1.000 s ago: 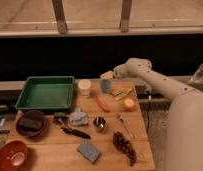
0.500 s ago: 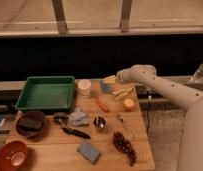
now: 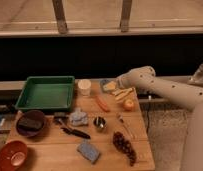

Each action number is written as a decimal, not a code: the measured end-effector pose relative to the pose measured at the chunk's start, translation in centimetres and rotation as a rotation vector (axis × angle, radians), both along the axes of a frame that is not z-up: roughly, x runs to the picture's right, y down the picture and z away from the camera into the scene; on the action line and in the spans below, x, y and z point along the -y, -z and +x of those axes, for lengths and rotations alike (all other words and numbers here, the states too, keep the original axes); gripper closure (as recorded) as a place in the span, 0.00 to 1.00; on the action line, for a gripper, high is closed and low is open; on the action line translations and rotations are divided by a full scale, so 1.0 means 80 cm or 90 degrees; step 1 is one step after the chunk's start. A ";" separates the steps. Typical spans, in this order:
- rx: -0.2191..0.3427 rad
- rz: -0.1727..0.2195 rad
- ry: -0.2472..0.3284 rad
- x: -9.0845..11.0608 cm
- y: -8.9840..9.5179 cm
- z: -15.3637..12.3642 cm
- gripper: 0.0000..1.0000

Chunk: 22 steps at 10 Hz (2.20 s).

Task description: Place pepper in plastic cup

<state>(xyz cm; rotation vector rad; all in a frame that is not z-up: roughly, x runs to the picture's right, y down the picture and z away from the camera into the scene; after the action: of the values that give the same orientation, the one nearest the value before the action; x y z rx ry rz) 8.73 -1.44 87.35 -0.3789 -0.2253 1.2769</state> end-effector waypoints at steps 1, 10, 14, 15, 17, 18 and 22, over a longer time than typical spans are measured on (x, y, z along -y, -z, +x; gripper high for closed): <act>-0.005 -0.010 0.011 -0.006 -0.002 -0.003 0.20; 0.004 -0.102 0.098 -0.047 -0.050 -0.063 0.20; -0.001 -0.124 0.119 -0.074 -0.052 -0.077 0.20; 0.005 -0.139 0.119 -0.090 -0.052 -0.078 0.20; 0.016 -0.147 0.128 -0.098 -0.051 -0.088 0.20; 0.015 -0.147 0.128 -0.098 -0.052 -0.086 0.20; 0.020 -0.157 0.137 -0.102 -0.060 -0.093 0.20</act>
<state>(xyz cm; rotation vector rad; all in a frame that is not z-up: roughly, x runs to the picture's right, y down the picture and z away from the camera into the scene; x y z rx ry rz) 1.31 6.70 92.14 -0.6180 -0.0510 1.0892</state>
